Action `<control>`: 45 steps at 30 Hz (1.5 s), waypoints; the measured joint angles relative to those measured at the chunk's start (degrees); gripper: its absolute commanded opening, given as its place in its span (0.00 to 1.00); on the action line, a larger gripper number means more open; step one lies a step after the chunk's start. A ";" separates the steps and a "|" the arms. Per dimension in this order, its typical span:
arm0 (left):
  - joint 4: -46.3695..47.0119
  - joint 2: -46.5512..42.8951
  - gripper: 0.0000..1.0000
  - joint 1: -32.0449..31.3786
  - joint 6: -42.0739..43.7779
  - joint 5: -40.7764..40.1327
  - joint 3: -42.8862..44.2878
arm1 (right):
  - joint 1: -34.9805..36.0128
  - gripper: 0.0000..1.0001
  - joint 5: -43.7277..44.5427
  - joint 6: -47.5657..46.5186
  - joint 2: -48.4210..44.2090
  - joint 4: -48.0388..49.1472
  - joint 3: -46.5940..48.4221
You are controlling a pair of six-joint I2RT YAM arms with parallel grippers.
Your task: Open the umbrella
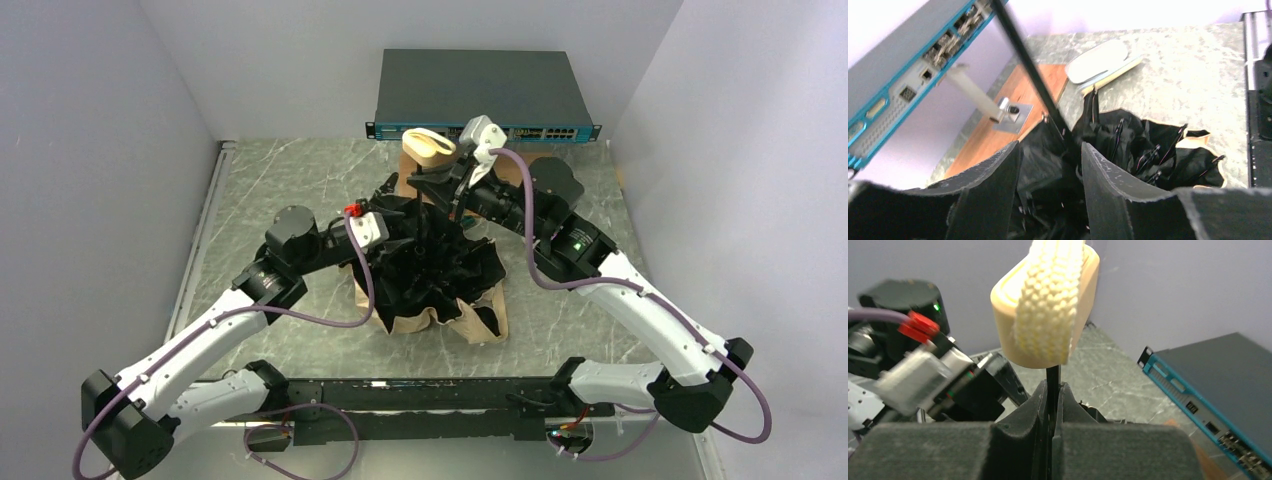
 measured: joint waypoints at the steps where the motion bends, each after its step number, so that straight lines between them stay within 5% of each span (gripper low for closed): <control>1: 0.09 0.07 0.58 -0.94 -0.02 -0.02 1.01 | 0.00 0.00 -0.31 0.09 0.04 -0.04 -0.94; 7: 2.05 3.54 0.47 -5.62 -0.24 -0.37 1.77 | 0.00 0.00 -1.40 0.79 1.81 -0.02 -1.81; 19: 4.70 10.82 0.37 -3.93 -3.28 -3.89 -7.80 | 0.02 0.00 -1.31 4.50 4.55 -0.85 6.05; 25: 3.48 10.80 0.77 -1.07 -4.15 -3.26 -7.50 | -0.02 0.00 -1.07 3.72 5.14 -1.60 7.50; 35: -0.33 8.76 0.75 -3.17 -6.38 1.11 5.18 | -5.03 0.00 -3.72 4.26 2.29 -2.49 4.44; 38: 2.08 10.62 0.62 -5.31 -7.50 1.60 8.63 | -5.03 0.00 -4.96 5.11 2.49 -2.23 4.44; 42: 3.08 13.73 0.01 -6.40 -9.09 0.33 10.40 | -4.98 0.00 -6.25 6.21 2.45 -2.03 4.44; 43: 3.15 14.43 0.00 -6.05 -9.68 -0.07 10.60 | -4.96 0.08 -6.29 6.38 2.40 -2.19 4.39; 45: 2.47 14.95 0.00 -4.61 -12.24 -1.79 10.60 | -4.85 0.55 -6.54 5.86 2.03 -3.87 4.17</control>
